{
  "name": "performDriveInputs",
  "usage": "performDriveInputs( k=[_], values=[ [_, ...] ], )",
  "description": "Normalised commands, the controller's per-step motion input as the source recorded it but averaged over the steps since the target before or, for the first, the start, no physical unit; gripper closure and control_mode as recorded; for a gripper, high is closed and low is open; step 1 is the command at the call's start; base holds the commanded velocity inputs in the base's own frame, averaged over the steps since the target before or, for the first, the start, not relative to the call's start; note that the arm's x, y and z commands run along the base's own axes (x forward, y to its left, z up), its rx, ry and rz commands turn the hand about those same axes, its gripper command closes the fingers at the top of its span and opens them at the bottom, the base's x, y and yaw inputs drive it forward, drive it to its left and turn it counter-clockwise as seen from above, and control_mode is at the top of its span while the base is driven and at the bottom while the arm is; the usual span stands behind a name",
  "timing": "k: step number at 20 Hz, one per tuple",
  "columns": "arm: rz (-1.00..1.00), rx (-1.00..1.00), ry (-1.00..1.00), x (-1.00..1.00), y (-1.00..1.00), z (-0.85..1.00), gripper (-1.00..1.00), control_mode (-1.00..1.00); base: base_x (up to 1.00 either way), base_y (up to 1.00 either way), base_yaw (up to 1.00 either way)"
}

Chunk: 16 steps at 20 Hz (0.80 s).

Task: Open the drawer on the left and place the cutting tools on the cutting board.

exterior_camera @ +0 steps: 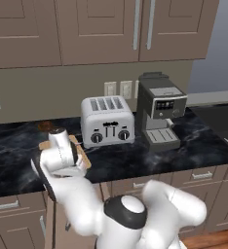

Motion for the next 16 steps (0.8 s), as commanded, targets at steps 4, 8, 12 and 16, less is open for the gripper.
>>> performDriveInputs(
  k=[4,8,12,16],
  values=[
    [0.01,0.08,-0.02,-0.37,0.0,0.0,-1.0,-1.0,0.0,0.0,0.0],
    [0.02,0.02,-0.07,-0.96,0.0,-0.17,-1.0,-1.0,0.0,0.0,0.0],
    [0.0,0.03,-0.03,-0.18,0.0,0.0,-1.0,-1.0,0.0,0.0,0.0],
    [0.0,0.0,0.0,0.0,-0.05,-0.38,-1.0,-1.0,0.0,0.0,0.0]
  ],
)
